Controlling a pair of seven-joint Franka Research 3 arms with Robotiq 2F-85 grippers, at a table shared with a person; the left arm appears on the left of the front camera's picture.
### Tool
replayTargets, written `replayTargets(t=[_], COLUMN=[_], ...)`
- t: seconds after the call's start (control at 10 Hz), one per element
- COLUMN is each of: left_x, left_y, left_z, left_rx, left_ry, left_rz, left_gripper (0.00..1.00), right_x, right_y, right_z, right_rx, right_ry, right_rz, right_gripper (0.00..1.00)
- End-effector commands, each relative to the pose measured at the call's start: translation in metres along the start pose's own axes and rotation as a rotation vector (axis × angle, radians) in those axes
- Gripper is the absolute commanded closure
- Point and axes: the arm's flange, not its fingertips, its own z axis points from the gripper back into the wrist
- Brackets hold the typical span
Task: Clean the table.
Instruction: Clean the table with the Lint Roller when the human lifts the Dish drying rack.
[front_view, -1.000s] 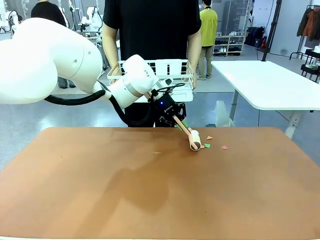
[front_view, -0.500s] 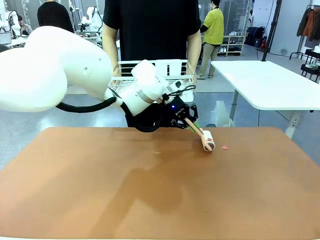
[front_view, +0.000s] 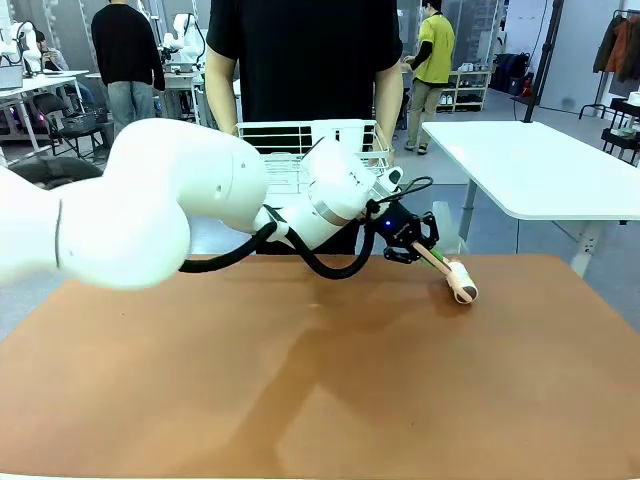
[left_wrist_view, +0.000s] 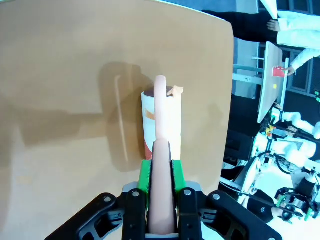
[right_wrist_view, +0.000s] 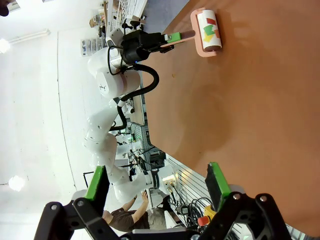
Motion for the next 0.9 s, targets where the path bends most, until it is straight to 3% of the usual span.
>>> replayTargets(t=[0.0, 0.5, 0.8], left_x=[0.025, 0.027, -0.004], left_y=[-0.013, -0.04, -0.071], left_z=[-0.029, -0.001, 0.093], left_rx=[0.042, 0.039, 0.125], left_ry=[0.064, 0.112, 0.211], left_rz=[0.003, -0.004, -0.085], left_gripper=[0.79, 0.79, 0.79], right_x=[-0.004, -0.004, -0.004], right_y=[0.002, 0.002, 0.002], right_z=[0.0, 0.0, 0.0], right_rx=[0.005, 0.005, 0.005], right_ry=[0.0, 0.0, 0.0], right_rz=[0.002, 0.002, 0.002], right_gripper=[0.0, 0.0, 0.0])
